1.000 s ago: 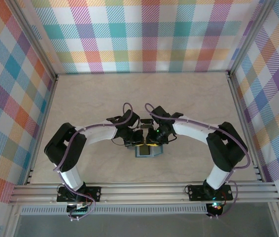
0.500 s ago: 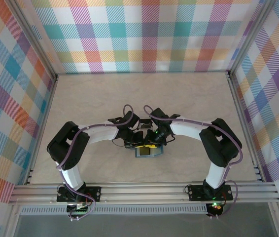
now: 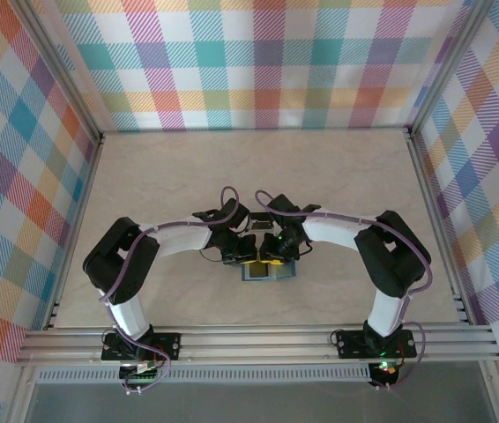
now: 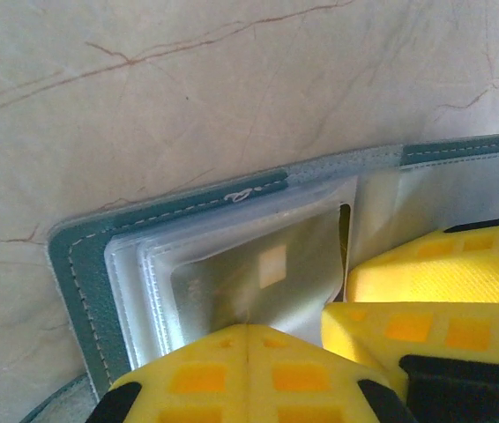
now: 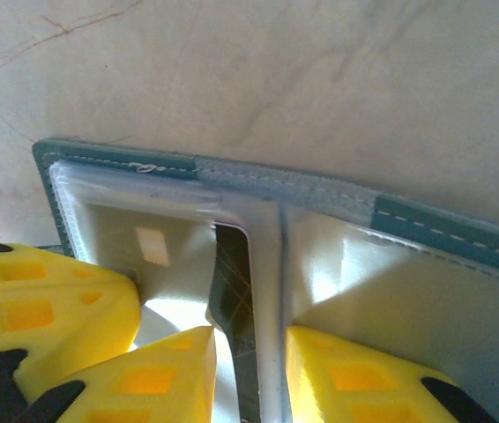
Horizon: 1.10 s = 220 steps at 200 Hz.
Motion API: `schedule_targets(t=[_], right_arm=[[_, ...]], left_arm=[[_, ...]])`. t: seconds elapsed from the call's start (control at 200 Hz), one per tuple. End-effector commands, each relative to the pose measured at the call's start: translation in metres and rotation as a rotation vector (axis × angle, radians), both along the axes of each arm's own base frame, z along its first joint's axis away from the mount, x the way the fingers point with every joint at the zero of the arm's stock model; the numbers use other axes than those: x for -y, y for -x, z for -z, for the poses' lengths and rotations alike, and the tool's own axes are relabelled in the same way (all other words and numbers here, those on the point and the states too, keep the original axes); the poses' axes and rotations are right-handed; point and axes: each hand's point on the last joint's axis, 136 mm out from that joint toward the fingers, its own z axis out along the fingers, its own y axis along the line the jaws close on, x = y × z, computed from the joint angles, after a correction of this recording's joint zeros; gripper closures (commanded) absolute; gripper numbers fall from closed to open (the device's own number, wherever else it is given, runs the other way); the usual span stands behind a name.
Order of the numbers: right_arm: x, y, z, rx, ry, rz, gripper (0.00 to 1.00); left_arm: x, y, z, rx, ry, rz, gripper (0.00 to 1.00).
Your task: Take the credit cards out of the card holder
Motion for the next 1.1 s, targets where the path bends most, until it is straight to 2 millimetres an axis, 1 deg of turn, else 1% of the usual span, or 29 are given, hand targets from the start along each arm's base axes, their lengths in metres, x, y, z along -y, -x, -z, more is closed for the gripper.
schedule_targets(t=[0.0,0.08,0.13,0.225,0.3,0.45,0.65,0.785,0.915,1.01,1.095], right_arm=[[0.012,-0.001,-0.008,0.020,0.048,-0.002,0.71],[0.004,-0.001,-0.017,0.033,-0.007,-0.005,0.73],[-0.003,-0.001,-0.024,0.040,-0.061,-0.011,0.73],[-0.013,0.000,-0.025,0.024,-0.117,-0.014,0.73],[-0.016,0.000,-0.021,0.008,-0.129,-0.016,0.73],[-0.014,0.001,-0.008,-0.012,-0.105,-0.015,0.75],[-0.015,0.002,0.003,-0.032,-0.104,-0.019,0.74],[-0.016,0.004,0.008,-0.042,-0.116,-0.020,0.74],[-0.019,0.005,0.008,-0.043,-0.144,-0.020,0.72],[-0.018,0.006,0.013,-0.052,-0.134,-0.015,0.69],[-0.010,0.007,0.021,-0.062,-0.085,-0.003,0.67]], left_arm=[[-0.022,0.016,0.013,-0.032,-0.102,0.006,1.00],[-0.021,0.016,0.014,-0.034,-0.100,0.008,1.00],[-0.020,0.015,0.013,-0.033,-0.098,0.007,1.00],[-0.020,0.015,0.014,-0.035,-0.097,0.008,1.00],[-0.019,0.014,0.013,-0.034,-0.094,0.008,1.00],[-0.020,0.015,0.013,-0.036,-0.095,0.011,1.00],[-0.019,0.015,0.013,-0.038,-0.092,0.012,1.00],[-0.018,0.014,0.012,-0.034,-0.089,0.009,1.00],[-0.019,0.014,0.012,-0.035,-0.090,0.008,1.00],[-0.019,0.015,0.012,-0.033,-0.090,0.006,1.00],[-0.019,0.014,0.011,-0.031,-0.091,0.005,1.00]])
